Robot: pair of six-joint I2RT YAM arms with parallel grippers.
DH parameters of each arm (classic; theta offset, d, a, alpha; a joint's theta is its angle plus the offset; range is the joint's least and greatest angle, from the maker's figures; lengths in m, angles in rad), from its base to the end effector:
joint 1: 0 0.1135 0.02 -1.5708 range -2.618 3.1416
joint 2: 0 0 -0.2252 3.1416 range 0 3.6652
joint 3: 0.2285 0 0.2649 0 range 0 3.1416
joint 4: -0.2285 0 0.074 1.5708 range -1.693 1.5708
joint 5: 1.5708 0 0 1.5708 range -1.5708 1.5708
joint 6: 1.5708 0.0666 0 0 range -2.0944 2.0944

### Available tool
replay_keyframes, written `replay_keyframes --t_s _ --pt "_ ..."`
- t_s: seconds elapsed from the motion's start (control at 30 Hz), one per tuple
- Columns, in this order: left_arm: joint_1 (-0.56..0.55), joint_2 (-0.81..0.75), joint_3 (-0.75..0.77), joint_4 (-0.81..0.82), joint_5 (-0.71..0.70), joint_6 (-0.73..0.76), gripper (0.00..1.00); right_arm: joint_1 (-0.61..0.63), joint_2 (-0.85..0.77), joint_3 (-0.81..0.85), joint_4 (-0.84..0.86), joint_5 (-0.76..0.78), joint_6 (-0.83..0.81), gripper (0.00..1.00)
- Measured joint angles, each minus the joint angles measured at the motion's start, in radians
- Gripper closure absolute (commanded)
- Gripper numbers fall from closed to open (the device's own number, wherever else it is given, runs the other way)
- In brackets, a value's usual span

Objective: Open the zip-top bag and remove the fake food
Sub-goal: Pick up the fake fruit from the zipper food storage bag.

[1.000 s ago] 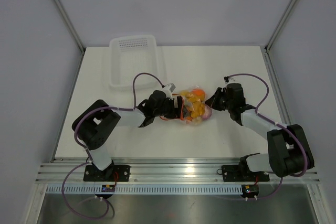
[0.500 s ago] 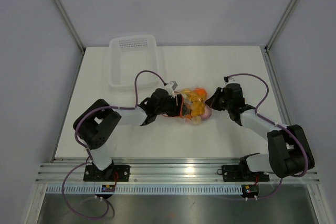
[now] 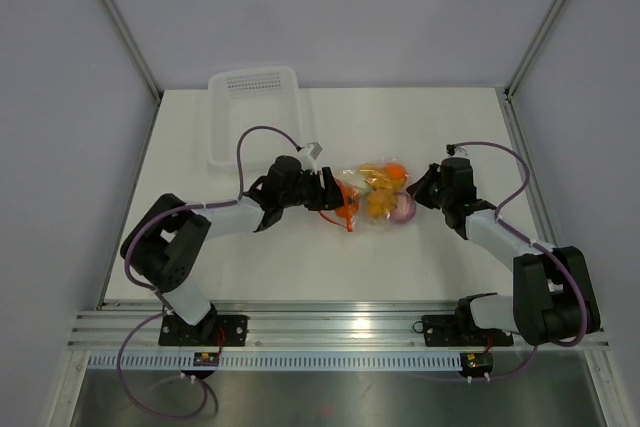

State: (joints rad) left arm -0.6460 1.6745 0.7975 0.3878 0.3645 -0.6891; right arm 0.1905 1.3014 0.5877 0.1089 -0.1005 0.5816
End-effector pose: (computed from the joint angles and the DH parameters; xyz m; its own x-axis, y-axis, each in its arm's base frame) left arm 0.2849 -0.2445 0.1135 -0.8070 -0.1356 -0.5748 0.3895 0.6095 -0.6906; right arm 0.3029 0.0652 0.1273 -0.6145 0.4382 -0.6560 0.0816 0.8624 0.4996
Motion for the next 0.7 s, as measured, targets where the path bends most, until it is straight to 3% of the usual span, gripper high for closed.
replay_keyframes --t_s 0.33,0.7 --pt "0.066 -0.142 -0.037 0.002 0.047 -0.001 0.76 -0.002 -0.010 -0.003 -0.028 0.052 0.021 1.00" --pt "0.137 -0.167 -0.082 -0.057 0.052 -0.012 0.77 -0.014 -0.072 -0.021 -0.055 0.167 0.073 1.00"
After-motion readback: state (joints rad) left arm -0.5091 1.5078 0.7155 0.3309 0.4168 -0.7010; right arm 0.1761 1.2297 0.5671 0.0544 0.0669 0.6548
